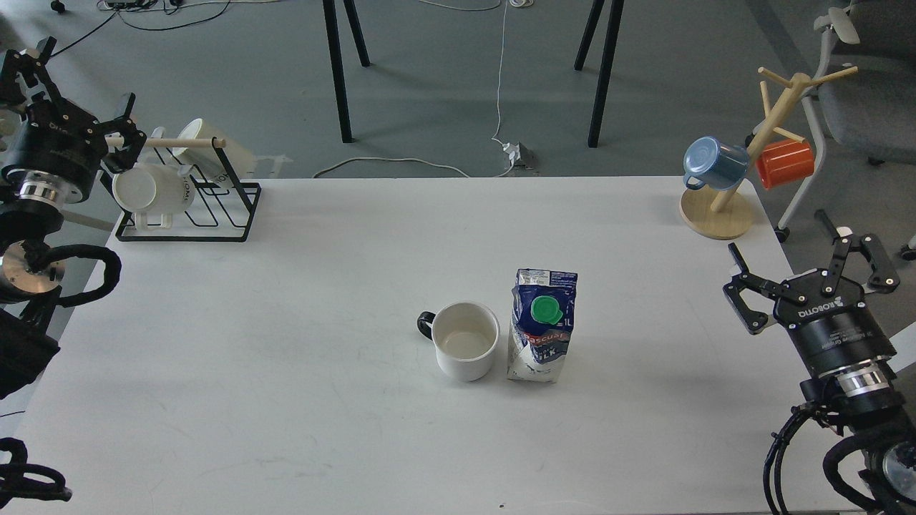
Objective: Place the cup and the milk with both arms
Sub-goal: 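Open the right gripper and withdraw it from the carton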
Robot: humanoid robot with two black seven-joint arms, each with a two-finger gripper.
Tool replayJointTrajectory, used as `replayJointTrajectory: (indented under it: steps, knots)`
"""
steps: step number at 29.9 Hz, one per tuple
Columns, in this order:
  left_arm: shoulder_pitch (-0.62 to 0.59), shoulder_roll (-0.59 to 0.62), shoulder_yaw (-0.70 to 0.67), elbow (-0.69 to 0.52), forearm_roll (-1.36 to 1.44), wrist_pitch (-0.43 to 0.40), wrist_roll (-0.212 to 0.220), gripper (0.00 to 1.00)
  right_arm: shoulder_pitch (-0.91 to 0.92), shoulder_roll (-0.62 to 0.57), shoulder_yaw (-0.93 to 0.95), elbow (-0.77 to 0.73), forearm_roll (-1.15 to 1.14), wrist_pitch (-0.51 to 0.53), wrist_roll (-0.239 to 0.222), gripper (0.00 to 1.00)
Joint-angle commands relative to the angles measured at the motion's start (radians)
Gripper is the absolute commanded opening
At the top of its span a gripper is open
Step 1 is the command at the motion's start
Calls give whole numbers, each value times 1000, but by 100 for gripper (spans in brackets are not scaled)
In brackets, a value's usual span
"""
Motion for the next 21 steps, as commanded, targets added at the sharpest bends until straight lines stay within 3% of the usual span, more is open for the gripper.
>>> replayJointTrajectory:
  steps: [1,11,16,21]
  knots:
    - [-2,-18,-4,0,-2,1,6,100,172,4,5,-86,-2,0,1,98]
    - [-10,-60,-6,5,-54,1,6,100,630,26,-45,-523,14,0,-43,99]
    - [-23,-61,7,10,-86,12,6,100,675,102,-52,-618,11,0,-40,99]
    - [-82,-83,8,58,-84,24,9,100,680,107,-55,-664,11,0,-31,99]
